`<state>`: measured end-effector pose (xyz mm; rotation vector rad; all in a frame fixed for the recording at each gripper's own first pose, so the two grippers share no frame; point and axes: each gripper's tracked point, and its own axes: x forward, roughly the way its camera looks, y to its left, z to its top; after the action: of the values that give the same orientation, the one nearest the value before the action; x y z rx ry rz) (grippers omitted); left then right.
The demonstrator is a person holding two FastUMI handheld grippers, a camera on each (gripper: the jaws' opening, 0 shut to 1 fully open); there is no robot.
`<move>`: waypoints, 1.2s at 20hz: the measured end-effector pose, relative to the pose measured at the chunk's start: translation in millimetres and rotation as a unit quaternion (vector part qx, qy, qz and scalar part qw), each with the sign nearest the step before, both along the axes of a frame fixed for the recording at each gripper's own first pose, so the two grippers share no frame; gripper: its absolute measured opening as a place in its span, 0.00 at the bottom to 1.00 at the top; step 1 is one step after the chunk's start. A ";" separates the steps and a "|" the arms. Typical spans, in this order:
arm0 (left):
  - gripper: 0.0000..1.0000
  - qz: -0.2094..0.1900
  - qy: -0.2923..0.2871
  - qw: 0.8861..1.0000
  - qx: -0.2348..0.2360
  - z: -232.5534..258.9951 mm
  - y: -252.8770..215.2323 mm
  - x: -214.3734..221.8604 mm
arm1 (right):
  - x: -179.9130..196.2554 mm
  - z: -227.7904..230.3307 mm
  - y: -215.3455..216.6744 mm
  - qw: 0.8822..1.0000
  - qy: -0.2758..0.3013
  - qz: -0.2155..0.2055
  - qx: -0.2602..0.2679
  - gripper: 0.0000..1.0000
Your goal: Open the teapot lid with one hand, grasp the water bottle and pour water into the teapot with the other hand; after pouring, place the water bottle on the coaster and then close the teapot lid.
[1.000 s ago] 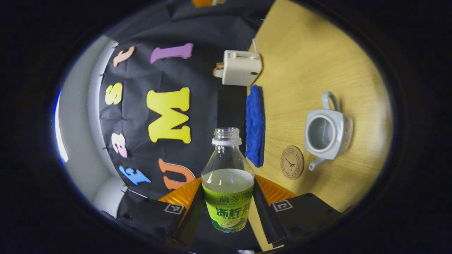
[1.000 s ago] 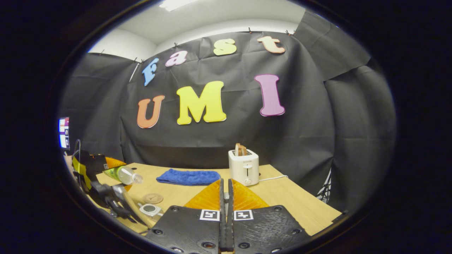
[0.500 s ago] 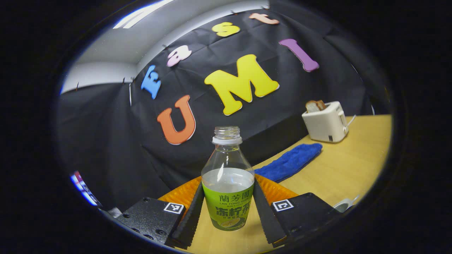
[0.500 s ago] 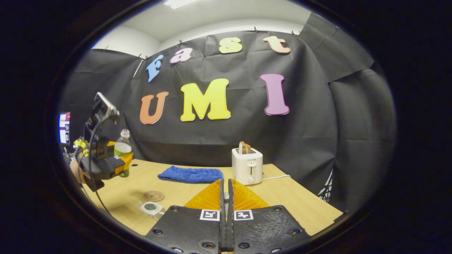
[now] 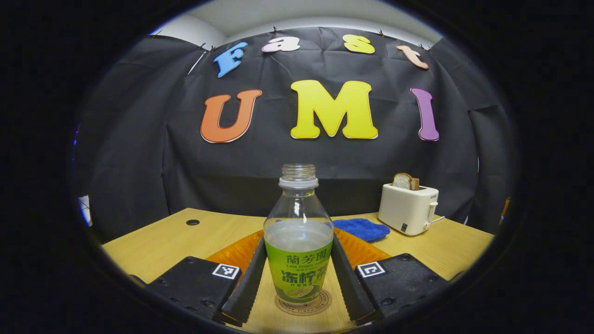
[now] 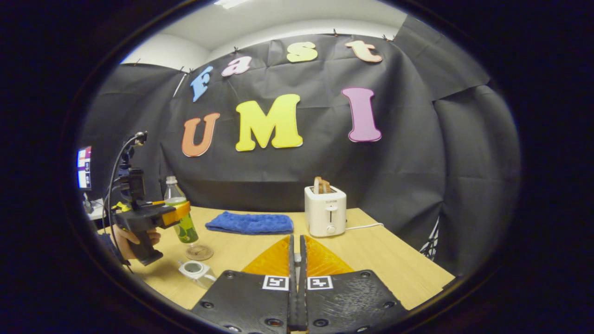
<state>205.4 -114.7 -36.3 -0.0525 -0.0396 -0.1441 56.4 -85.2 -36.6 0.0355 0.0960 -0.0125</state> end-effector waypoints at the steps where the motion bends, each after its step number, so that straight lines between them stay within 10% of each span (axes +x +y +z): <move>1: 0.77 -0.003 0.009 1.000 -0.006 -6.0 -1.5 1.3 | 0.3 -3.1 0.0 1.000 0.003 0.000 0.001 0.00; 10: 0.81 -0.007 0.051 0.997 0.057 -56.1 -15.0 1.2 | 1.8 -8.5 9.6 1.000 0.012 0.012 0.001 0.00; 13: 0.99 -0.014 0.031 0.999 0.043 -43.2 -18.4 -5.6 | 2.7 -9.9 11.9 1.000 0.012 0.013 -0.002 0.00; 24: 0.99 0.006 -0.022 1.000 0.015 6.3 7.9 -53.5 | -1.3 -19.0 69.3 0.996 0.023 0.080 0.013 0.00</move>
<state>152.0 -106.8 -30.0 -0.0197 -0.0816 -0.1329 55.1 -15.9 -55.6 0.0527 0.1441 0.1487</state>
